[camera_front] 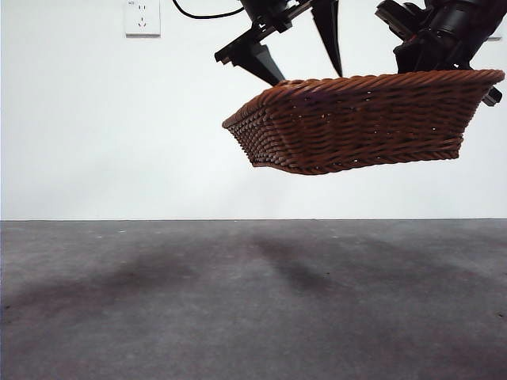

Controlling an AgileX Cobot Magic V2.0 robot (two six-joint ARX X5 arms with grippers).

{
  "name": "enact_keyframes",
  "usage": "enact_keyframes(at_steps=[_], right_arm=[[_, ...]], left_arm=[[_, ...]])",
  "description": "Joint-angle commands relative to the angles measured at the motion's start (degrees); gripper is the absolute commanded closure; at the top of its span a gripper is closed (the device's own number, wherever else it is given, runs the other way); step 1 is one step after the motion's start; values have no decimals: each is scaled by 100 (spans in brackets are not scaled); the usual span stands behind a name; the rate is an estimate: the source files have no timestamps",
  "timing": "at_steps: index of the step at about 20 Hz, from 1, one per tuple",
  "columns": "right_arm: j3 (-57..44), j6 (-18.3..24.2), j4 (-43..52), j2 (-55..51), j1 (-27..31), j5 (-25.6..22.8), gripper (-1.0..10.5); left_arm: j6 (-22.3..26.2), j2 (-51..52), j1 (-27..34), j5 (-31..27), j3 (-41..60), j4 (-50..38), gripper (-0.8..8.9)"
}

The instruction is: Help me put the vegetables on the table into the basket

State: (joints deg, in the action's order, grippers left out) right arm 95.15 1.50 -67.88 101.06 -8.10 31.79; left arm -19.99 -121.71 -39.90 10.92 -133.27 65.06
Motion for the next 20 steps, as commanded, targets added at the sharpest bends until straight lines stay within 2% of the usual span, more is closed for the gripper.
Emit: enact_keyframes(at_steps=[1,3,8,9,11,12,13,14,18,20], right_arm=[[-28,11,17,7,-22,96,954],[-28,-79,-2,7,-20,28,954],[-28,-129,90,22,35,-859,954],[-28,-129,138,66,103,-876,954],[-28,-131,173,229,214,-861,955],[-28,-127,208,348,302,-866,955],[-28,-120,264,476,376,-866,954],[-28,-125,317,601,470,-861,954],[-28,44,619,949,756,-787,954],[-28,70,800,1141,861,-601,954]], left_arm=[[72,-74,37,2,33,15,373],[374,70,157,-26,33,221,373],[1193,1130,435,-645,33,1047,374],[1445,1475,439,-566,33,1049,378],[1576,2135,426,-433,33,1049,401],[1578,2441,378,-459,33,1051,541],[1576,2717,299,-457,33,1051,722],[1600,2975,240,-457,33,1056,836],[1635,3871,166,-448,173,1073,822],[1591,4385,28,-448,688,1073,822]])
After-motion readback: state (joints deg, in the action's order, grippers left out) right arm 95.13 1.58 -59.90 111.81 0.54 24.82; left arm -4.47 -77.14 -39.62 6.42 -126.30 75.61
